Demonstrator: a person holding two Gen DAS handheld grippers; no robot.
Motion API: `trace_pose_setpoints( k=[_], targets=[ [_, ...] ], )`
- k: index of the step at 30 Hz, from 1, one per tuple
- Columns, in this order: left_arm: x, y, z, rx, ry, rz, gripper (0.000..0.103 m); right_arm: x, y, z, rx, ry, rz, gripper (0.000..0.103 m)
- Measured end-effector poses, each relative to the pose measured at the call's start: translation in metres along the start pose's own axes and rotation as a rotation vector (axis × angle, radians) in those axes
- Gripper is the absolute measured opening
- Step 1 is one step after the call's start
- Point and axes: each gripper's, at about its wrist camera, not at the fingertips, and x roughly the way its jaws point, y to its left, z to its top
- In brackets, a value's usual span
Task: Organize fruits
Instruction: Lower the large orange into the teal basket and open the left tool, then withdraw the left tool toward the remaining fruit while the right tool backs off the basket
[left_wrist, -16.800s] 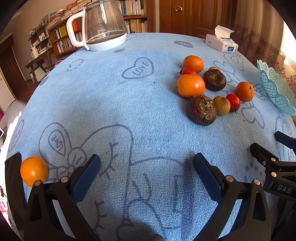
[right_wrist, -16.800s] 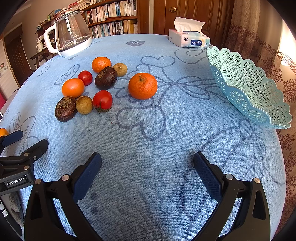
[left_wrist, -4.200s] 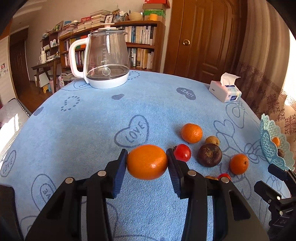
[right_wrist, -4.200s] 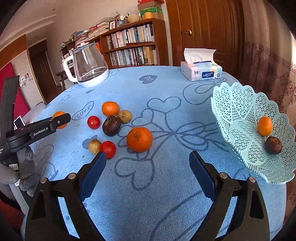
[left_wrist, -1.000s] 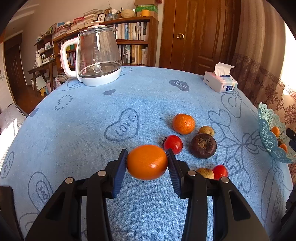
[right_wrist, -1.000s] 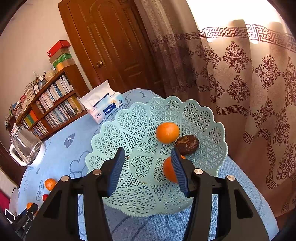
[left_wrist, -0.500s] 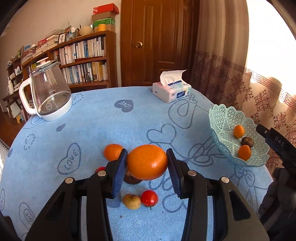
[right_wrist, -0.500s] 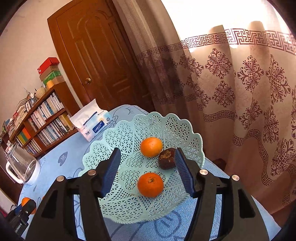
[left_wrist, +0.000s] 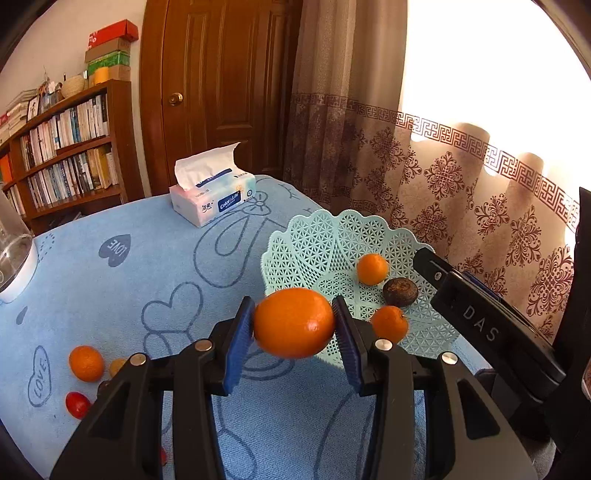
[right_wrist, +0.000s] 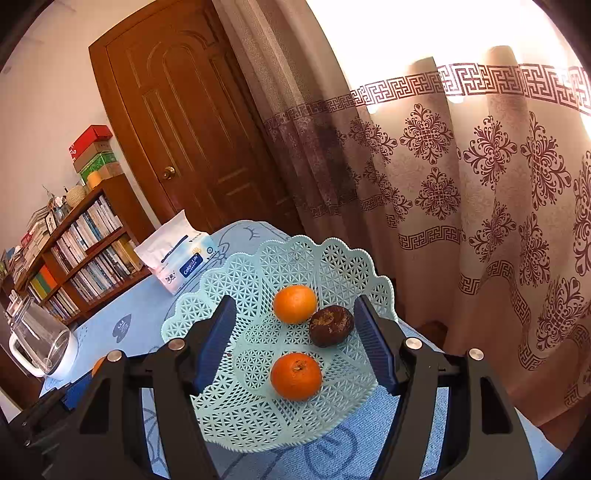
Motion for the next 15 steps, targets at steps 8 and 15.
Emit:
trace_pose_setpoints(
  k=[8, 15],
  targets=[
    [0.018, -0.005, 0.000, -0.021, 0.002, -0.046, 0.060, 0.000, -0.004, 0.002, 0.022, -0.005, -0.011, 0.069],
    [0.014, 0.013, -0.008, -0.052, 0.005, 0.004, 0.061, 0.000, -0.004, 0.001, 0.021, -0.005, -0.016, 0.069]
  ],
)
